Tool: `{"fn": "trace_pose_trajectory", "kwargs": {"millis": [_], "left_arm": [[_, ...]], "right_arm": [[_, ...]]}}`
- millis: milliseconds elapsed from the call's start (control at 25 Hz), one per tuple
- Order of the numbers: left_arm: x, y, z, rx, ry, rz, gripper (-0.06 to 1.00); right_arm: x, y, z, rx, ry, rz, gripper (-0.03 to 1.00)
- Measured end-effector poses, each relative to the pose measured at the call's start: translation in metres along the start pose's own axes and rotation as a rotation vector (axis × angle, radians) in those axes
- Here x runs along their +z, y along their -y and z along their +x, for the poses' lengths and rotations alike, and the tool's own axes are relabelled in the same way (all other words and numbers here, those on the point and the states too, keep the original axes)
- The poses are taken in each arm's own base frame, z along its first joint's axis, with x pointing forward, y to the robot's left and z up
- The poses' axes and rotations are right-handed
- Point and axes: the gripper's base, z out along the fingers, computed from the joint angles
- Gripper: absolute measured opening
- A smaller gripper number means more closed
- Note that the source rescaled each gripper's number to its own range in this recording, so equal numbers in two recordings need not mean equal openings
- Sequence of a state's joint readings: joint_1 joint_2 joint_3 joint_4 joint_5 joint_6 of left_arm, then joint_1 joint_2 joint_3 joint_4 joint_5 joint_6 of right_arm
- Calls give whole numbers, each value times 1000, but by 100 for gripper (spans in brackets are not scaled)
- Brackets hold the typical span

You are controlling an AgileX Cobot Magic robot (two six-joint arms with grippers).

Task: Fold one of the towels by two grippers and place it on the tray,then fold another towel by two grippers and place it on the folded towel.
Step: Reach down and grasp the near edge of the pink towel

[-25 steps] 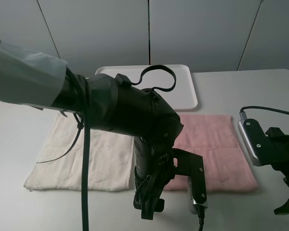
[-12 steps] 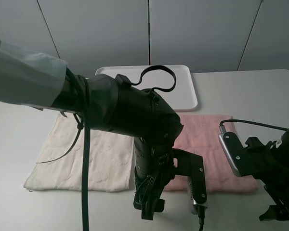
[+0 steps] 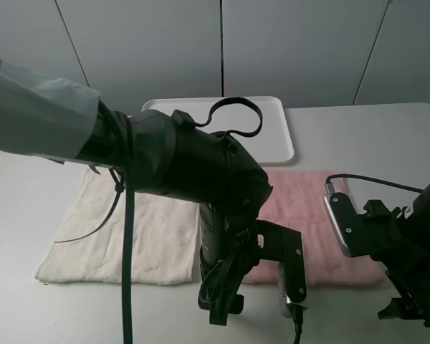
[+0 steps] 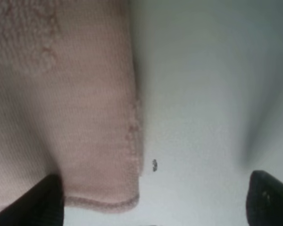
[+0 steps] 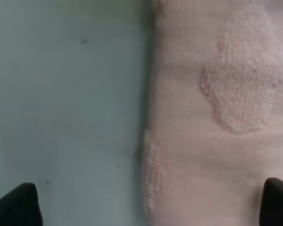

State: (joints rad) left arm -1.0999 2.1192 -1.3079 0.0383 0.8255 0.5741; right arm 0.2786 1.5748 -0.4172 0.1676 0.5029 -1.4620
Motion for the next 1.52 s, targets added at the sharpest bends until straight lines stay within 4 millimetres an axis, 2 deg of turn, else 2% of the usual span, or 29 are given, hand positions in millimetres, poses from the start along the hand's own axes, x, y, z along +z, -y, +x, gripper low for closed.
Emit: {"fn": "trace_pose_trajectory", "kwargs": {"millis": [520,640,760,960,1040,1080,1240,1440,1520], "left_arm": [[0,0,0,4,-5,-1,99],[0,0,0,4,-5,-1,99],[0,0,1,4,-7,0,99],[0,0,1,5,-8,-2,99],[0,0,1,5,-8,-2,98],[0,0,1,5,-6,-3,98],[0,-1,-1,5,12,-14,96],[0,-4,-3,-16,39,-48,72],[0,-5,-4,-18,39,-52,70]], "right_arm": [[13,4,3,6,-31,15,98],[16,6,3,3,-39,7,84],[16,8,3,1,-40,12,62],[16,10,3,-5,-39,32,18],[16,11,3,-7,-37,48,5],[16,11,3,-7,-37,51,2],[16,11,3,-7,-37,51,1],[16,11,3,-7,-37,51,1],[16,11,3,-7,-37,51,1]]}}
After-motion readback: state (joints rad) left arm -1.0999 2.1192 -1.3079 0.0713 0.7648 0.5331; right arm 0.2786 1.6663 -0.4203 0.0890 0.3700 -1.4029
